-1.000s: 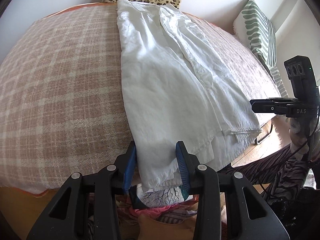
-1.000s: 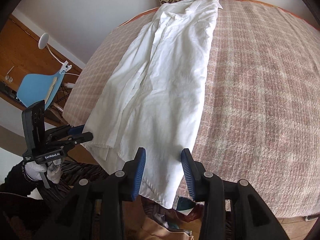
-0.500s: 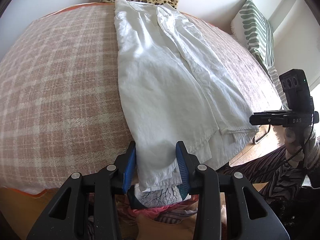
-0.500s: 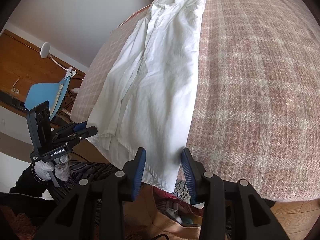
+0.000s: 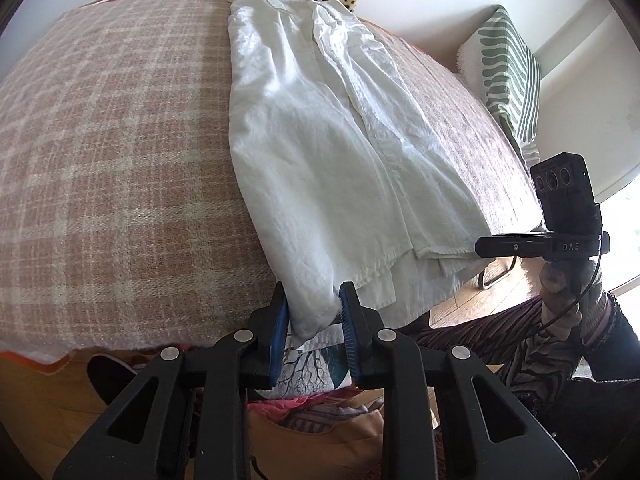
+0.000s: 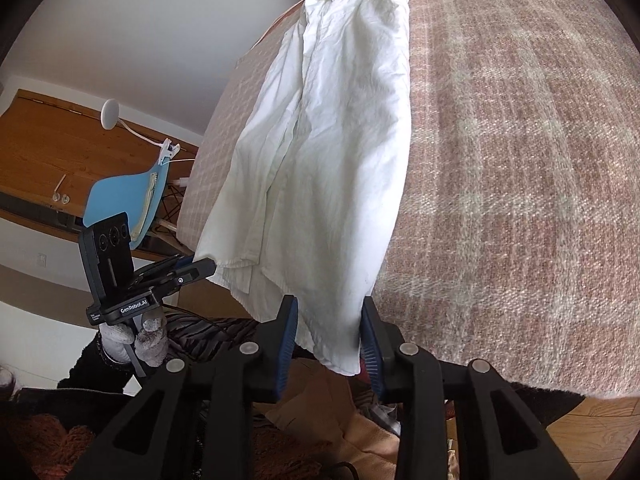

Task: Fold small clothes
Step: 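Close both tools on the shirt hem and lift it, then fold the hem toward the collar with both tools and open the right tool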

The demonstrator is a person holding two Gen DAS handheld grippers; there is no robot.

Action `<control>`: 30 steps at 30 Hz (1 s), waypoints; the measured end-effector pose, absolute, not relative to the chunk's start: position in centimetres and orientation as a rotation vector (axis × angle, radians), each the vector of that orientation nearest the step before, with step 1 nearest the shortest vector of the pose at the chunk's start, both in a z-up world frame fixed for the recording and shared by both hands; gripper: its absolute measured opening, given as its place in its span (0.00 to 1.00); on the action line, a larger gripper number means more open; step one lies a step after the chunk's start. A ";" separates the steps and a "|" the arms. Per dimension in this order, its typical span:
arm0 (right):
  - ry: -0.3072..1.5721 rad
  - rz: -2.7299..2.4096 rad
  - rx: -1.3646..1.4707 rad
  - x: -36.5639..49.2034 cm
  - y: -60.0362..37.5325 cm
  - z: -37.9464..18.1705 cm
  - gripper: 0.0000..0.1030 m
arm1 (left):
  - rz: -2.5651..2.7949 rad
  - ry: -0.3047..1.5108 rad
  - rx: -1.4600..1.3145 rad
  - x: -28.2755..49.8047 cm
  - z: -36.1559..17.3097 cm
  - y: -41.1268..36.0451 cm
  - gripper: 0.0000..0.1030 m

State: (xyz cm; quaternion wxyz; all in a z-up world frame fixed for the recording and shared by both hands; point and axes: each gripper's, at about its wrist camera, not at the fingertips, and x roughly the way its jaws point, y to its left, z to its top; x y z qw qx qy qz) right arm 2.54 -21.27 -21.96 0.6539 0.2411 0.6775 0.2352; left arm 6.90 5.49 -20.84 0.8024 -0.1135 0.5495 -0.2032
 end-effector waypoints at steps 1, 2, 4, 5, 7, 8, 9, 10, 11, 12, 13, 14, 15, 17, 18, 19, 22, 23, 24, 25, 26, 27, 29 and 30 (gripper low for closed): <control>1.542 0.536 0.550 2.4 -21.2 -22.1 0.30 | -0.434 1.180 -0.245 6.9 -20.9 5.6 0.17; 1.546 0.536 0.559 2.4 -21.2 -22.3 0.28 | -0.434 1.184 -0.249 7.0 -21.0 5.7 0.16; 1.546 0.531 0.579 2.3 -21.3 -22.5 0.21 | -0.433 1.185 -0.255 7.0 -21.0 5.8 0.12; 1.545 0.537 0.597 2.3 -21.3 -22.6 0.14 | -0.436 1.184 -0.260 7.1 -20.9 5.8 0.12; 1.537 0.545 0.637 2.3 -21.2 -22.6 0.09 | -0.444 1.176 -0.282 7.1 -20.6 5.9 0.11; 1.528 0.549 0.649 2.4 -21.3 -22.5 0.08 | -0.446 1.170 -0.291 7.1 -20.4 5.9 0.11; 1.519 0.554 0.663 2.4 -21.4 -22.4 0.08 | -0.448 1.166 -0.297 7.1 -20.2 5.9 0.11; 1.510 0.561 0.680 2.6 -21.5 -22.2 0.08 | -0.452 1.158 -0.301 7.2 -19.9 6.0 0.10; 1.500 0.565 0.694 2.7 -21.6 -22.1 0.07 | -0.455 1.151 -0.304 7.2 -19.6 6.1 0.10; 1.490 0.569 0.712 2.7 -21.8 -22.0 0.07 | -0.459 1.143 -0.312 7.3 -19.4 6.2 0.09; 1.479 0.572 0.733 2.9 -22.1 -21.9 0.07 | -0.463 1.135 -0.325 7.3 -19.1 6.3 0.09; 1.466 0.576 0.761 3.0 -22.4 -21.7 0.07 | -0.466 1.128 -0.342 7.4 -18.9 6.3 0.09; 1.453 0.578 0.786 3.1 -22.7 -21.6 0.07 | -0.468 1.125 -0.361 7.5 -18.7 6.4 0.09; 1.427 0.579 0.817 3.4 -23.1 -21.1 0.06 | -0.478 1.124 -0.397 8.0 -18.4 6.7 0.09; 1.412 0.582 0.831 3.7 -23.4 -20.8 0.06 | -0.479 1.121 -0.409 8.2 -18.2 6.7 0.08; 1.397 0.582 0.842 4.0 -23.4 -20.4 0.06 | -0.482 1.116 -0.420 8.5 -18.0 6.7 0.08; 1.359 0.579 0.860 5.1 -23.8 -19.4 0.06 | -0.491 1.085 -0.425 9.5 -16.9 6.3 0.08; 1.348 0.578 0.865 5.6 -23.9 -19.0 0.06 | -0.494 1.073 -0.427 9.9 -16.5 6.3 0.08; 1.338 0.578 0.869 6.1 -23.9 -18.8 0.06 | -0.494 1.062 -0.432 10.3 -16.2 6.3 0.08; 1.329 0.578 0.870 6.7 -24.0 -18.5 0.06 | -0.494 1.051 -0.438 10.8 -15.8 6.3 0.08; 1.321 0.574 0.863 7.3 -24.0 -18.3 0.06 | -0.496 1.041 -0.443 11.3 -15.5 6.3 0.08; 1.313 0.570 0.856 7.9 -24.1 -18.1 0.06 | -0.494 1.030 -0.446 11.8 -15.2 6.3 0.08; 1.304 0.561 0.855 9.2 -24.2 -18.0 0.06 | -0.491 1.010 -0.447 12.9 -14.7 6.3 0.08; 1.302 0.555 0.855 9.8 -24.2 -18.0 0.06 | -0.487 1.003 -0.450 13.5 -14.6 6.4 0.07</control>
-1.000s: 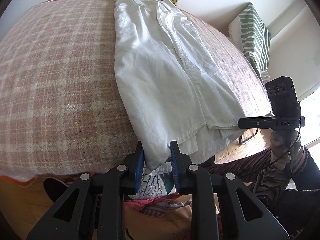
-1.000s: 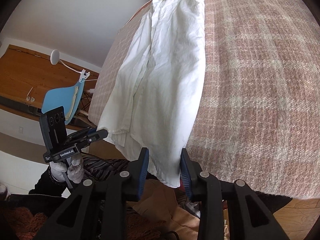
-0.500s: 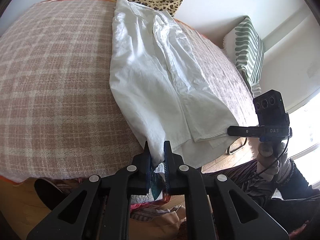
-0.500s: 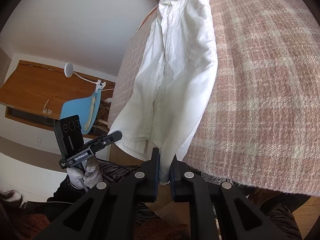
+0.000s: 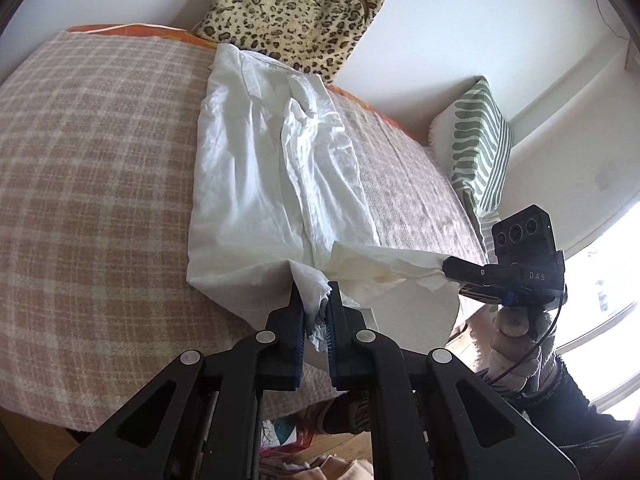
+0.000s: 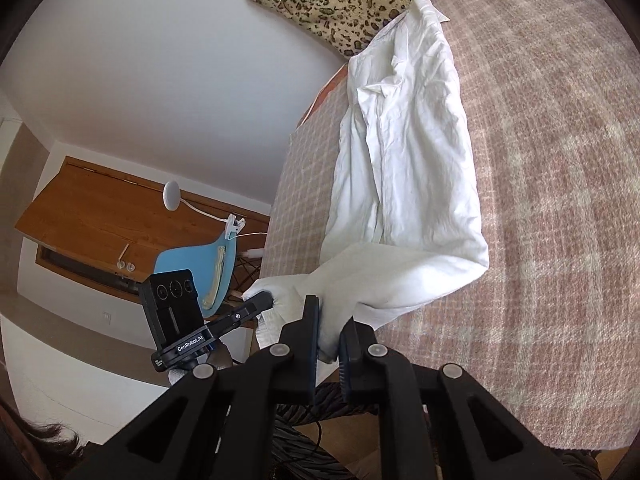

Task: Fold small clothes
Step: 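Fold the hem toward the collar with both tools and open the right tool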

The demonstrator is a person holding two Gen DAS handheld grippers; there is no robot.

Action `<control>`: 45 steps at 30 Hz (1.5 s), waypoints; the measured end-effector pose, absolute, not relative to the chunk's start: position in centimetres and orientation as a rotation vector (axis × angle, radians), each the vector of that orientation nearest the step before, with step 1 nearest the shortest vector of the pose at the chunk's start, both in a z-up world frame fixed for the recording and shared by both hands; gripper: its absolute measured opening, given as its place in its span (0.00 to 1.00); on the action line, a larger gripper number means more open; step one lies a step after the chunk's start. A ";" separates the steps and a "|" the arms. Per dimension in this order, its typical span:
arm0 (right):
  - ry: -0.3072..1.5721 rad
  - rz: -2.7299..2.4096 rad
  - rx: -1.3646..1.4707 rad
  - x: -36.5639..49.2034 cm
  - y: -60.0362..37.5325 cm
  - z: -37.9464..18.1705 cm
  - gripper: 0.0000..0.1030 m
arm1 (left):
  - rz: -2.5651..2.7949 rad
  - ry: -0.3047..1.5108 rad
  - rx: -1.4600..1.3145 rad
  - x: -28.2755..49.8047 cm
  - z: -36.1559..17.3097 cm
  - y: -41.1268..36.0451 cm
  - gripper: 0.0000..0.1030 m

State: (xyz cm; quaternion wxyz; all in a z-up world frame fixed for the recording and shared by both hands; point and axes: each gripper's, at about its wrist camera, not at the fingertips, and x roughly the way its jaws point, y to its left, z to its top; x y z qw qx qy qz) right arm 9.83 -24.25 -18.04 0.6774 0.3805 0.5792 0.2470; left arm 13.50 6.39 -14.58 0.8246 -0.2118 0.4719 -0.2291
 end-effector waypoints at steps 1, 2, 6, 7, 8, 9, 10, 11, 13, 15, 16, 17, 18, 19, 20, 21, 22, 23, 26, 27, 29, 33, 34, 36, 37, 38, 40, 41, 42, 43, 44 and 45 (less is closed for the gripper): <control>1.300 0.551 0.852 10.4 -24.3 -18.1 0.06 | -0.483 1.000 -0.461 14.2 -14.5 6.6 0.07; 1.299 0.548 0.845 10.9 -24.5 -18.2 0.06 | -0.476 0.996 -0.476 14.8 -14.6 6.8 0.07; 1.294 0.528 0.843 13.5 -24.7 -18.8 0.06 | -0.446 0.974 -0.477 17.5 -14.6 6.9 0.07; 1.292 0.524 0.847 14.3 -24.8 -19.1 0.06 | -0.436 0.972 -0.475 18.3 -14.7 7.0 0.07; 1.292 0.515 0.851 15.0 -25.0 -19.5 0.06 | -0.425 0.972 -0.479 19.0 -14.9 7.0 0.07; 1.295 0.504 0.856 15.6 -25.1 -20.0 0.06 | -0.418 0.977 -0.485 19.7 -15.1 7.1 0.07; 1.297 0.491 0.861 16.3 -25.1 -20.5 0.06 | -0.408 0.981 -0.489 20.4 -15.4 7.2 0.07; 1.299 0.479 0.867 16.8 -25.3 -21.0 0.06 | -0.393 0.982 -0.487 21.0 -15.6 7.3 0.07; 1.306 0.451 0.895 18.0 -25.7 -22.2 0.06 | -0.369 0.989 -0.497 22.3 -16.2 7.6 0.07; 1.320 0.424 0.919 19.0 -26.1 -23.5 0.06 | -0.349 0.997 -0.499 23.4 -16.8 7.7 0.07; 1.328 0.412 0.918 19.4 -26.2 -24.0 0.06 | -0.343 1.000 -0.498 23.9 -17.1 7.8 0.07; 1.336 0.400 0.916 19.7 -26.2 -24.4 0.06 | -0.338 1.004 -0.493 24.4 -17.3 7.8 0.07; 1.343 0.391 0.919 20.0 -26.3 -24.9 0.06 | -0.332 1.005 -0.485 24.9 -17.6 7.8 0.07; 1.349 0.381 0.924 20.3 -26.4 -25.4 0.06 | -0.326 1.007 -0.477 25.3 -17.8 7.8 0.07; 1.355 0.371 0.931 20.5 -26.5 -25.8 0.06 | -0.321 1.011 -0.479 25.6 -18.1 7.8 0.07; 1.362 0.360 0.943 20.7 -26.6 -26.3 0.06 | -0.319 1.018 -0.487 25.9 -18.3 7.9 0.07; 1.366 0.352 0.958 20.8 -26.7 -26.8 0.06 | -0.318 1.022 -0.494 26.2 -18.5 7.9 0.07; 1.370 0.343 0.967 20.9 -26.8 -27.0 0.06 | -0.318 1.025 -0.492 26.4 -18.7 7.8 0.07; 1.372 0.332 0.984 21.2 -27.0 -27.5 0.06 | -0.314 1.018 -0.438 26.7 -18.7 7.2 0.07; 1.373 0.330 0.998 21.2 -27.0 -27.6 0.06 | -0.313 1.017 -0.426 26.7 -18.7 7.0 0.07; 1.375 0.323 1.037 21.1 -27.3 -27.8 0.12 | -0.309 1.018 -0.427 26.7 -18.8 7.1 0.07; 1.334 0.301 1.036 20.8 -28.5 -26.7 0.30 | -0.278 0.994 -0.459 26.8 -18.4 8.0 0.10; 1.321 0.297 1.026 20.8 -28.8 -26.2 0.37 | -0.273 0.980 -0.464 26.8 -18.1 8.3 0.12; 1.284 0.282 1.003 20.7 -29.5 -24.9 0.43 | -0.253 0.950 -0.459 26.7 -17.2 8.7 0.19; 1.258 0.288 0.970 20.6 -29.5 -24.0 0.42 | -0.242 0.927 -0.454 26.5 -16.8 9.0 0.19; 1.234 0.296 0.914 20.6 -29.2 -23.0 0.42 | -0.242 0.909 -0.453 26.3 -16.3 9.1 0.19; 1.195 0.322 0.752 20.3 -27.6 -20.9 0.42 | -0.247 0.890 -0.439 25.9 -15.6 9.3 0.19; 1.175 0.351 0.669 20.1 -26.3 -20.0 0.39 | -0.250 0.879 -0.425 25.7 -15.2 9.3 0.19; 1.164 0.391 0.580 19.7 -24.7 -19.2 0.38 | -0.254 0.872 -0.408 25.3 -15.0 9.2 0.19; 1.155 0.431 0.498 19.3 -22.9 -18.6 0.36 | -0.261 0.870 -0.392 25.1 -14.8 9.0 0.19; 1.147 0.472 0.418 19.0 -21.3 -18.0 0.35 | -0.270 0.872 -0.377 24.6 -14.8 8.8 0.19; 1.141 0.511 0.345 18.6 -19.6 -17.5 0.35 | -0.287 0.873 -0.362 24.2 -14.8 8.3 0.19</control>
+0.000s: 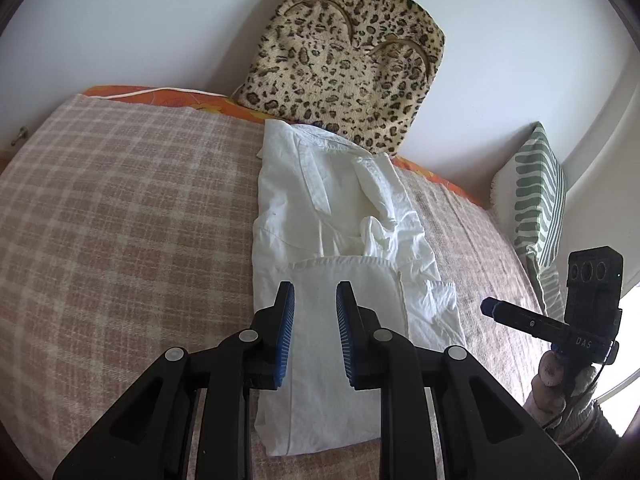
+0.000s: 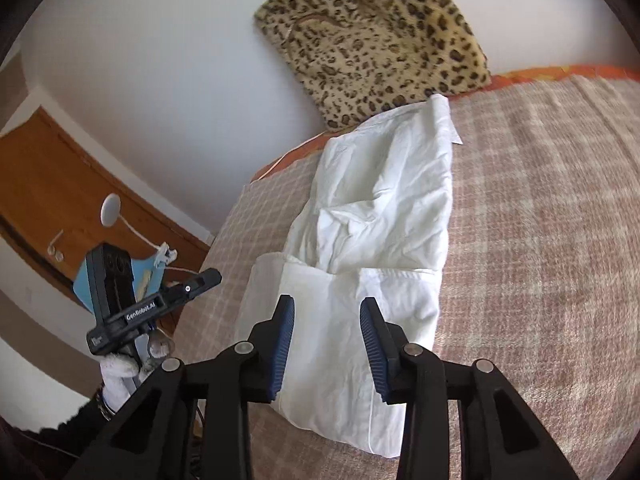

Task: Fold small clothes
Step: 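Fold the hem toward the collar with both tools and open the right tool, then open both tools and move them back over the folded shirt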

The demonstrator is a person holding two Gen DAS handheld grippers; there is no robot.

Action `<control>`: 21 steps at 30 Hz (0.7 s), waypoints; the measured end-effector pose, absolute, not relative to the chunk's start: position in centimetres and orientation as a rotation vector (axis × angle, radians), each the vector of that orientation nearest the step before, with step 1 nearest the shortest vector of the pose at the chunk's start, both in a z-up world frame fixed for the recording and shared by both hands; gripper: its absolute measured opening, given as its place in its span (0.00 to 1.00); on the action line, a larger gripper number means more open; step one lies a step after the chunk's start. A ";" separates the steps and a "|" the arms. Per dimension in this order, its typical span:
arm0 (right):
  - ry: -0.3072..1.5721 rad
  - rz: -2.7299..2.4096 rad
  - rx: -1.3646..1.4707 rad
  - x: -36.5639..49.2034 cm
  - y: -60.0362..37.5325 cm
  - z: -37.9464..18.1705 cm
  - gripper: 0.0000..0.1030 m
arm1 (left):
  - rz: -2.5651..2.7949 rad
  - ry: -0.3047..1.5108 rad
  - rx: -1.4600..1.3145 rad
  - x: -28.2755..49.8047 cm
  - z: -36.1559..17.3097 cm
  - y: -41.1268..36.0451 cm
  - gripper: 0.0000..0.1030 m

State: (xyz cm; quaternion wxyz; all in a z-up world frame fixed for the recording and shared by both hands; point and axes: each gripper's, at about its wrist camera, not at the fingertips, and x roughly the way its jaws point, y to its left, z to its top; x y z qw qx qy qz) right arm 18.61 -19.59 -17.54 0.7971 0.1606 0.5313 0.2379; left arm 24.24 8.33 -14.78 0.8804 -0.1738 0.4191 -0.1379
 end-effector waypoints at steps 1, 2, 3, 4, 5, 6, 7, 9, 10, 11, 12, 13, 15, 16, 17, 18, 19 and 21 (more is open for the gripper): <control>1.141 0.539 0.274 18.3 -18.1 -17.4 0.34 | -0.308 0.881 -0.336 23.9 -14.9 7.7 0.19; 1.148 0.542 0.200 18.0 -16.8 -17.5 0.30 | -0.323 0.891 -0.302 23.5 -15.1 6.8 0.19; 1.148 0.518 0.135 17.9 -16.0 -17.7 0.30 | -0.335 0.896 -0.271 23.1 -15.3 6.1 0.19; 1.142 0.496 0.097 17.9 -15.8 -17.9 0.30 | -0.348 0.904 -0.246 22.8 -15.6 5.4 0.19; 1.143 0.466 0.069 18.0 -16.0 -18.2 0.32 | -0.361 0.914 -0.228 22.6 -15.9 4.8 0.19; 1.145 0.420 0.041 18.2 -16.4 -18.5 0.32 | -0.375 0.925 -0.217 22.4 -16.2 4.3 0.19; 1.145 0.366 0.020 18.5 -17.2 -18.7 0.35 | -0.386 0.937 -0.209 22.3 -16.6 3.9 0.19; 1.167 0.291 0.049 19.2 -19.0 -19.3 0.42 | -0.401 0.962 -0.197 22.1 -17.2 3.3 0.19; 1.186 0.267 0.079 19.6 -19.9 -19.8 0.48 | -0.405 0.970 -0.191 22.1 -17.4 3.1 0.19; 1.201 0.251 0.105 20.1 -20.6 -20.3 0.52 | -0.407 0.975 -0.186 22.1 -17.6 2.9 0.19; 1.215 0.242 0.116 20.5 -21.0 -20.8 0.53 | -0.408 0.977 -0.186 22.2 -17.6 2.8 0.19; 1.231 0.240 0.119 20.9 -21.2 -21.3 0.53 | -0.410 0.978 -0.189 22.2 -17.6 2.7 0.19; 1.246 0.254 0.143 21.5 -21.3 -22.0 0.52 | -0.413 0.976 -0.190 22.3 -17.5 2.6 0.19; 1.256 0.271 0.165 21.7 -21.2 -22.3 0.46 | -0.414 0.973 -0.187 22.2 -17.5 2.5 0.19; 1.259 0.272 0.174 21.7 -21.2 -22.4 0.33 | -0.412 0.971 -0.183 22.2 -17.5 2.4 0.19; 1.253 0.270 0.165 21.7 -21.1 -22.3 0.28 | -0.413 0.968 -0.180 22.2 -17.5 2.3 0.19; 1.243 0.272 0.151 21.6 -20.9 -22.0 0.13 | -0.413 0.967 -0.174 22.2 -17.5 2.1 0.19; 1.208 0.266 0.153 21.4 -21.2 -21.3 0.05 | -0.394 0.967 -0.132 22.3 -17.8 1.8 0.19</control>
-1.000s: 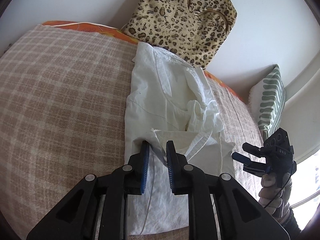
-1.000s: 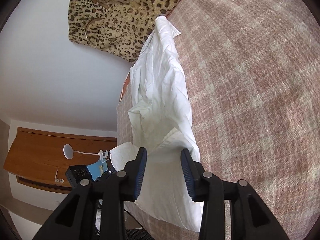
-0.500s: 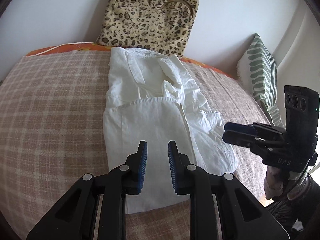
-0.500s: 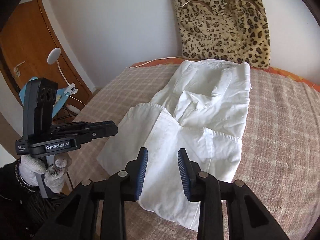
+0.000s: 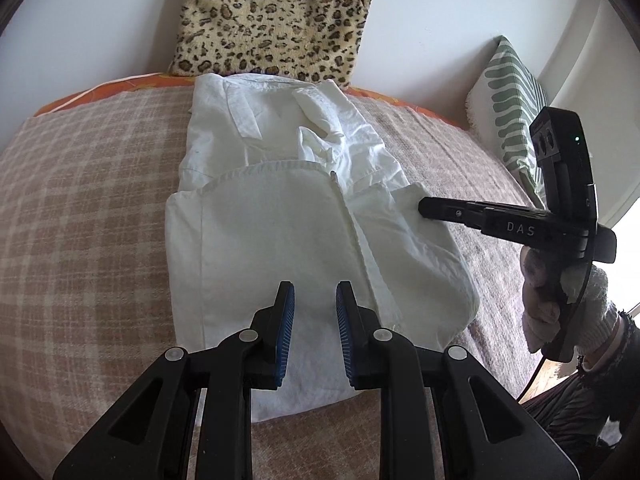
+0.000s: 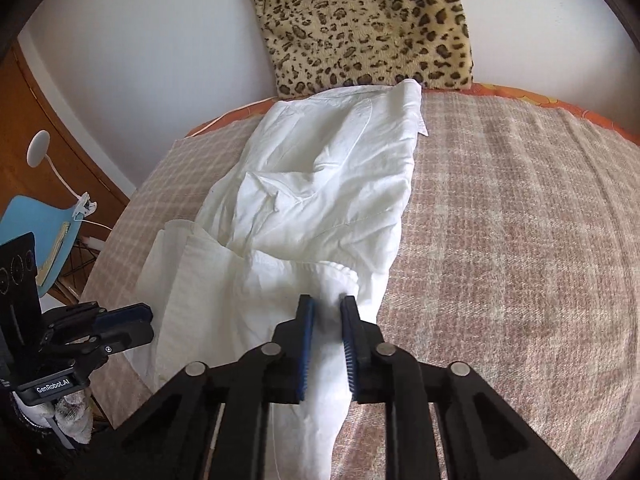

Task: Fold small clothes
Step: 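Open both tools and move them back over the folded shirt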

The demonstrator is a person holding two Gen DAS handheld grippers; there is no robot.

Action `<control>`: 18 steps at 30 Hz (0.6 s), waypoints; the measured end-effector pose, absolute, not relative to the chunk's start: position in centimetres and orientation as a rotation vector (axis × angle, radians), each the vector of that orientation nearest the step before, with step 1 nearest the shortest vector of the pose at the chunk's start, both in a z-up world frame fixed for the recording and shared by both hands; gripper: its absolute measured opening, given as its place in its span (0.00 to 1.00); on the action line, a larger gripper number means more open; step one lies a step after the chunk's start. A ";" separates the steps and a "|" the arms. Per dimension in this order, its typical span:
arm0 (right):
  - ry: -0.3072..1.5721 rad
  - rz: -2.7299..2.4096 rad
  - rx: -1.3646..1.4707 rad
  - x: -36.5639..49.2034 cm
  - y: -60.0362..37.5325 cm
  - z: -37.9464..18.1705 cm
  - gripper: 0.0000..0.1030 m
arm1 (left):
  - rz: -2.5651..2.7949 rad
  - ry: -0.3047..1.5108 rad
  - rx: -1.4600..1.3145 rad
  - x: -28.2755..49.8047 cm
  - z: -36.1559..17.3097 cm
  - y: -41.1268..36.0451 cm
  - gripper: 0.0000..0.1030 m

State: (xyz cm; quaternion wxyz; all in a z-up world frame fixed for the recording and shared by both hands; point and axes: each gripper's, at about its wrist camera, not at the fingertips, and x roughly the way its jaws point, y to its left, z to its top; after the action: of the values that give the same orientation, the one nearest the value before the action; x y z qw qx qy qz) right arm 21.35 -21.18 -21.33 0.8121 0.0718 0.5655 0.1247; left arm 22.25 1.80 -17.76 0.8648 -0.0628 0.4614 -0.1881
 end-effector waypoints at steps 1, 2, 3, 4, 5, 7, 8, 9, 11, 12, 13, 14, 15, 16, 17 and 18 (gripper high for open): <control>1.196 0.252 0.168 21.3 -21.6 -21.1 0.04 | -0.382 0.971 -0.101 22.3 -18.2 1.6 0.19; 1.195 0.228 0.173 21.3 -21.9 -21.2 0.03 | -0.356 0.989 -0.073 22.6 -18.9 1.6 0.19; 1.201 0.198 0.169 21.3 -22.3 -21.4 0.03 | -0.331 1.016 -0.066 22.8 -19.6 1.7 0.19; 1.213 0.182 0.174 21.4 -22.5 -21.8 0.03 | -0.325 1.038 -0.084 23.1 -20.3 2.1 0.19; 1.225 0.172 0.181 21.5 -22.7 -22.2 0.03 | -0.323 1.046 -0.096 23.2 -20.6 2.3 0.19; 1.221 0.186 0.178 21.4 -22.6 -22.2 0.03 | -0.327 1.037 -0.101 23.2 -20.3 2.4 0.19; 1.218 0.203 0.164 21.4 -22.4 -22.0 0.05 | -0.334 1.028 -0.110 23.1 -20.0 2.5 0.19; 1.217 0.218 0.153 21.5 -22.1 -21.8 0.08 | -0.342 1.018 -0.125 23.0 -19.6 2.7 0.19; 1.198 0.188 0.084 21.2 -21.5 -20.9 0.24 | -0.358 0.986 -0.142 22.8 -18.7 2.9 0.19; 1.164 0.178 0.040 20.8 -21.0 -20.2 0.32 | -0.354 0.967 -0.129 22.7 -18.2 3.0 0.19; 1.131 0.169 -0.002 20.4 -20.4 -19.5 0.35 | -0.345 0.945 -0.119 22.7 -17.6 3.1 0.19; 1.106 0.180 -0.038 19.9 -19.6 -18.8 0.35 | -0.338 0.926 -0.121 22.7 -17.0 3.5 0.19; 1.083 0.211 -0.061 19.4 -18.8 -18.3 0.35 | -0.327 0.912 -0.134 22.8 -16.4 4.0 0.19; 1.061 0.255 -0.072 18.9 -17.8 -17.9 0.35 | -0.316 0.900 -0.152 23.0 -15.9 4.7 0.19; 1.047 0.307 -0.077 18.5 -16.9 -17.6 0.35 | -0.304 0.892 -0.167 23.3 -15.5 5.3 0.19; 1.043 0.359 -0.084 18.1 -15.7 -17.4 0.35 | -0.289 0.885 -0.177 23.4 -15.2 5.9 0.19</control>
State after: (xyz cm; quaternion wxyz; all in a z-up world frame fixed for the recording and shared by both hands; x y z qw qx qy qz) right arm 18.06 -15.66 -17.42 0.8509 -0.0401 0.4952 0.1706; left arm 23.37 5.88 -15.25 0.8899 -0.0850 0.4260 -0.1394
